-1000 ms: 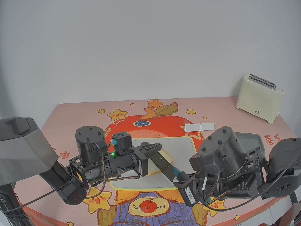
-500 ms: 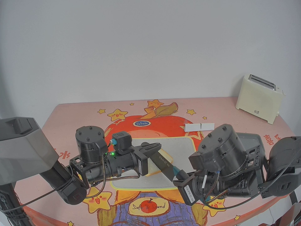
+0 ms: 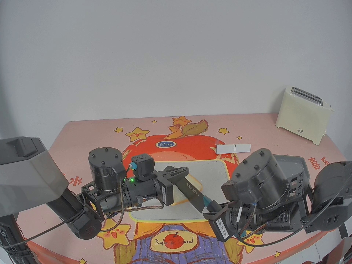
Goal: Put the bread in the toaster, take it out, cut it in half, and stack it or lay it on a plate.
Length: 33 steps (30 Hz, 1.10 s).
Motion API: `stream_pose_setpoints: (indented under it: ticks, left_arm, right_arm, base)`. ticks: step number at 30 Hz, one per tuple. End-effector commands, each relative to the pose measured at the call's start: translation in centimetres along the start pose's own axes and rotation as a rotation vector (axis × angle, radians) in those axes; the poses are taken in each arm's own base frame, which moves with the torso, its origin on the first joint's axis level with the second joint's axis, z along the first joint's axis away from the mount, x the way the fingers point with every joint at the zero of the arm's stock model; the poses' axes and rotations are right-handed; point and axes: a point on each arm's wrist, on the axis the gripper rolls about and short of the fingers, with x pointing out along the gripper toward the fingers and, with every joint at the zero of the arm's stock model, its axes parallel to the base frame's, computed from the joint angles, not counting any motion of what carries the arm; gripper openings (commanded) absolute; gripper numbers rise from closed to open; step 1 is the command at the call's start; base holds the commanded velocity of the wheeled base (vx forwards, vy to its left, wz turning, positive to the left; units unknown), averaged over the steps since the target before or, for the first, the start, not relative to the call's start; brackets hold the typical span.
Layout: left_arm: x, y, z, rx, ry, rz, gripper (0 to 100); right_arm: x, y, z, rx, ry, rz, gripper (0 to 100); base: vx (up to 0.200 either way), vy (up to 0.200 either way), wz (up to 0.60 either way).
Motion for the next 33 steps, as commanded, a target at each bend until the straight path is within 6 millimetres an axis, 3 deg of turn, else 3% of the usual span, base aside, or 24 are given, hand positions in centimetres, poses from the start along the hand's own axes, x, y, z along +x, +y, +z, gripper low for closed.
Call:
stream_pose_setpoints:
  ticks: [1,13,22,33]
  left_arm:
    - [0.0,0.1,-0.1,-0.002,0.004,0.002,0]
    - [0.1,0.3,-0.3,-0.006,0.01,0.007,0]
    - [0.0,0.2,-0.1,-0.002,0.002,0.003,0]
    - [0.0,0.4,-0.1,-0.004,0.003,0.011,0]
  right_arm:
    - [0.3,0.1,-0.1,-0.003,0.011,-0.002,0]
    - [-0.3,0.1,0.7,0.008,-0.033,0.008,0]
    - [0.2,0.0,-0.3,-0.004,0.011,-0.001,0]
    - [0.0,0.1,0.2,0.004,-0.017,0.004,0]
  base:
    - [0.0,0.0,0.0]
    - [0.0,0.0,0.0]
    - [0.0,0.0,0.0]
    - [0.0,0.0,0.0]
